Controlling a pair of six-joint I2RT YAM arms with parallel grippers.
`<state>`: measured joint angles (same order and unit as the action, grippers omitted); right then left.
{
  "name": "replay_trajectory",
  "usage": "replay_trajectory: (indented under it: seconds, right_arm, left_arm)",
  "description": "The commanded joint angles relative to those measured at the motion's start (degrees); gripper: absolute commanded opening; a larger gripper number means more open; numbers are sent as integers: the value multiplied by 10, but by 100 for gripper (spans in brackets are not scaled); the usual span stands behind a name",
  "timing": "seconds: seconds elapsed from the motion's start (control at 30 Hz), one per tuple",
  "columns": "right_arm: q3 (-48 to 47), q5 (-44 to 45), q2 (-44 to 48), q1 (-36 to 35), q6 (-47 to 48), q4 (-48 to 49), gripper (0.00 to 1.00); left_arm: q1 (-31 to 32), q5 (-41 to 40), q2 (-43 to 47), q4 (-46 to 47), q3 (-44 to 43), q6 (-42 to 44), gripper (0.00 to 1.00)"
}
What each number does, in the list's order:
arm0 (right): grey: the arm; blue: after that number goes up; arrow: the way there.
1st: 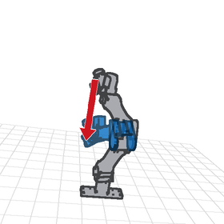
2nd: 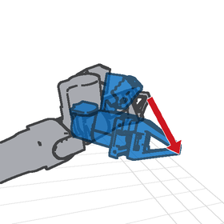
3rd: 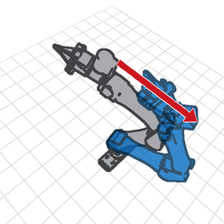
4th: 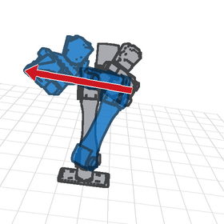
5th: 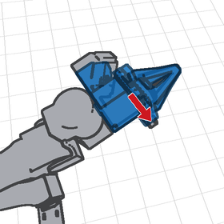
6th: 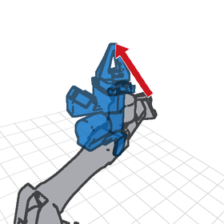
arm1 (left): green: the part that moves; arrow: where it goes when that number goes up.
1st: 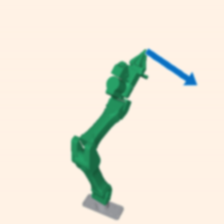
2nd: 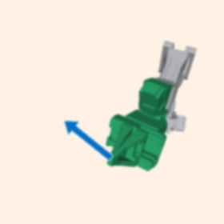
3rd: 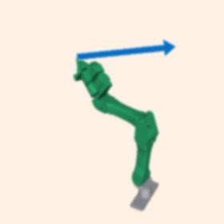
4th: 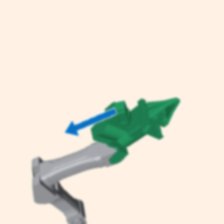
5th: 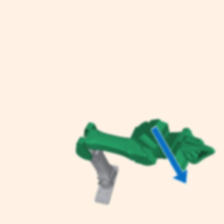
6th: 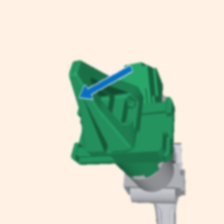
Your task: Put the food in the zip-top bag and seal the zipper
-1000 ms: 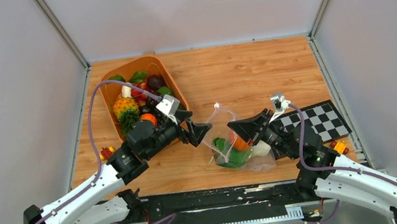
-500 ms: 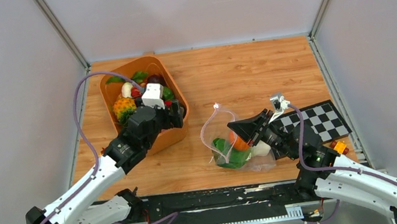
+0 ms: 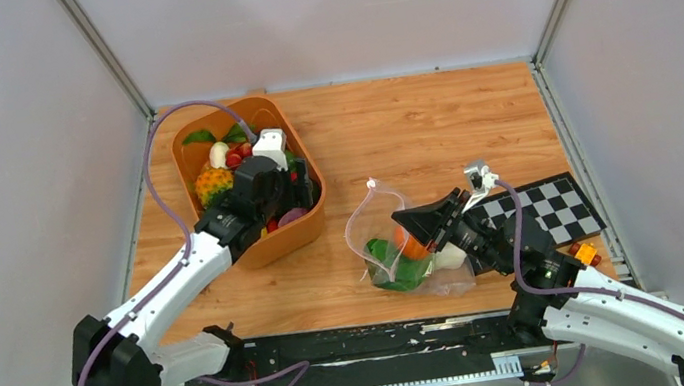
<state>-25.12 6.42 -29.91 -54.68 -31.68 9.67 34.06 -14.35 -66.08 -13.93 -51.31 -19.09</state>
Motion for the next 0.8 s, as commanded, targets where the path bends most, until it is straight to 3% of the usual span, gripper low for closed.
replay_trajectory:
  seconds: [0.0,0.17,0.27,0.77]
  right_arm:
    - [-19,4,0,1,16,8,0]
    - [-17,4,-1,1,16,10,0]
    - [-17,4,-1,1,16,10,0]
    - [-14,6,-6,1,15,11,0]
  left_arm:
    - [-2,34,-11,11,-17,-5,85]
    - [-9,30,-33,19,-16,1,81]
    - [-9,31,-43,16,-17,-3,74]
    - [-10,52,-76,64,5,-11,63]
